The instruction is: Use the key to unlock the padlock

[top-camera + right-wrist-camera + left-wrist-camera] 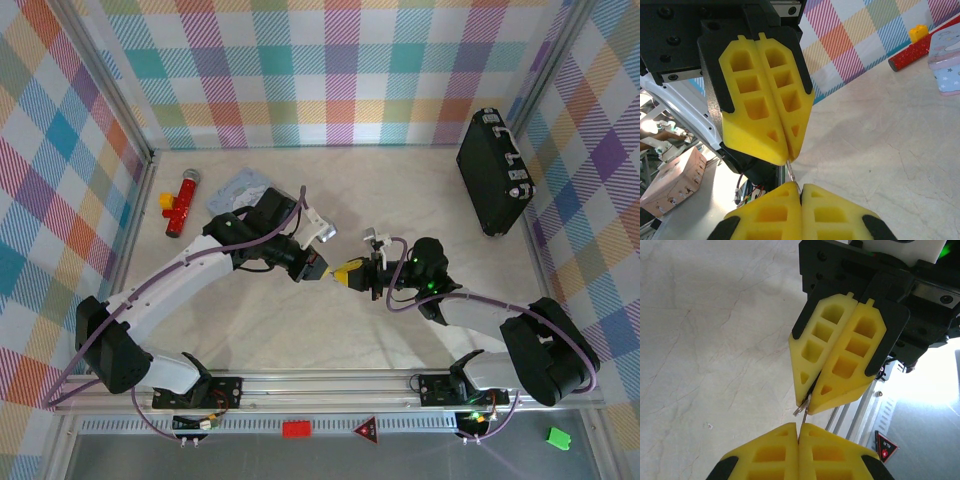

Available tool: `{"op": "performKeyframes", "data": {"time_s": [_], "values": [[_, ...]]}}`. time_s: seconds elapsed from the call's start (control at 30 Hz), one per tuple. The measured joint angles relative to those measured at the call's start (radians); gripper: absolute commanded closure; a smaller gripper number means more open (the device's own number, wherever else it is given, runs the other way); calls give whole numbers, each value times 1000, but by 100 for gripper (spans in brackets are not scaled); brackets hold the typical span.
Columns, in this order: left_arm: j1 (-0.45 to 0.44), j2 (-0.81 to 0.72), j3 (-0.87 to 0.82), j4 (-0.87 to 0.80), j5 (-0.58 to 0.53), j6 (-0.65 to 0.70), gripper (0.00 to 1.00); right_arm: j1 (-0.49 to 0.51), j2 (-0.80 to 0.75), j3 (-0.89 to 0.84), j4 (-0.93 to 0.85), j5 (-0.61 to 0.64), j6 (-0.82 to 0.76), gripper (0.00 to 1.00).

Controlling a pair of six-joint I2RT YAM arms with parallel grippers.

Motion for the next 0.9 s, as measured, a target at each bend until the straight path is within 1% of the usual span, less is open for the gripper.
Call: {"op": "performKeyframes", "data": {"time_s": [0.1,0.2,0.23,0.27,0.3,0.33,0.4,0.5,0.53,0.57,0.67,0.77,0.9], "values": [[1,-2,0,2,-1,0,99,0,-1,0,0,1,0,100],[1,-11,-5,12,-11,-3,91,0,-7,0,-5,13,0,100],[2,-22,-16,32,-21,-6,88,0,-14,3,-14,22,0,100],[2,-42,-39,62,-36,-18,82,0,-26,6,-26,39,0,100],[6,-71,-70,99,-59,-33,79,0,-40,6,-44,60,0,100],[12,-105,-100,129,-80,-43,73,0,-52,6,-64,75,0,100],[47,-215,-197,219,-139,-85,51,1,-87,6,-122,126,0,100],[103,-390,-344,367,-231,-165,22,1,-151,10,-248,219,5,100],[119,-438,-387,409,-266,-192,20,1,-172,12,-294,251,10,100],[134,-478,-428,447,-298,-226,19,1,-195,17,-344,288,18,100],[169,-523,-515,536,-387,-322,20,1,-263,24,-483,391,55,100],[193,-484,-554,598,-475,-412,19,3,-323,31,-609,477,107,100],[204,-352,-595,681,-595,-512,18,6,-372,32,-726,542,167,100]]}}
